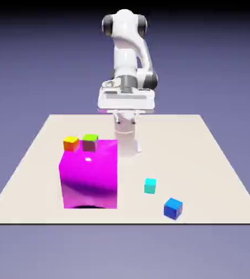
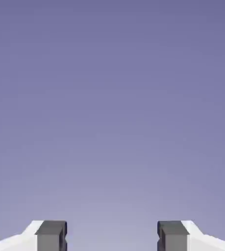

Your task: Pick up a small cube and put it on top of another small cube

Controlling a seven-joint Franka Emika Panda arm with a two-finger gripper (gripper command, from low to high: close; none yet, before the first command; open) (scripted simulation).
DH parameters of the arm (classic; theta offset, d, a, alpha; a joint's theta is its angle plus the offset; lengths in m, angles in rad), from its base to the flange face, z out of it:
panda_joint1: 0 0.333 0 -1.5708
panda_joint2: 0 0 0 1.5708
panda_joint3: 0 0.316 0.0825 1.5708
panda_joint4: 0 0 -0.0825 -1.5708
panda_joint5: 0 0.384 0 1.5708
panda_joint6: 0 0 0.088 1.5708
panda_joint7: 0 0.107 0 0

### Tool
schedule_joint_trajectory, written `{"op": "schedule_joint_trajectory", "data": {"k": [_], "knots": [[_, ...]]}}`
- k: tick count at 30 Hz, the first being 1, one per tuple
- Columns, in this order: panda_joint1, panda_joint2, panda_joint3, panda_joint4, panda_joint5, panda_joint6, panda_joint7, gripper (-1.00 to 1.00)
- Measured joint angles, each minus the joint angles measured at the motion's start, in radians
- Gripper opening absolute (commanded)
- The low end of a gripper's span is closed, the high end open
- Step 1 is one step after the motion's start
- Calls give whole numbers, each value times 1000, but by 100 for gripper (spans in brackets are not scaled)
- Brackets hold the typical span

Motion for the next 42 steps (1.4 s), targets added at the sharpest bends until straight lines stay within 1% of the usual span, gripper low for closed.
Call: {"op": "schedule_joint_trajectory", "data": {"k": [24,26,30,31,33,38,42], "knots": [[305,870,29,499,-14,-377,-473,0],[308,878,29,504,-14,-380,-478,0],[314,1023,22,533,-20,-265,-473,0],[315,1054,21,540,-22,-241,-472,-100],[315,1054,21,540,-22,-241,-472,-100],[306,873,27,503,-15,-385,-478,-100],[255,728,-27,464,-42,-488,-465,-100]]}}
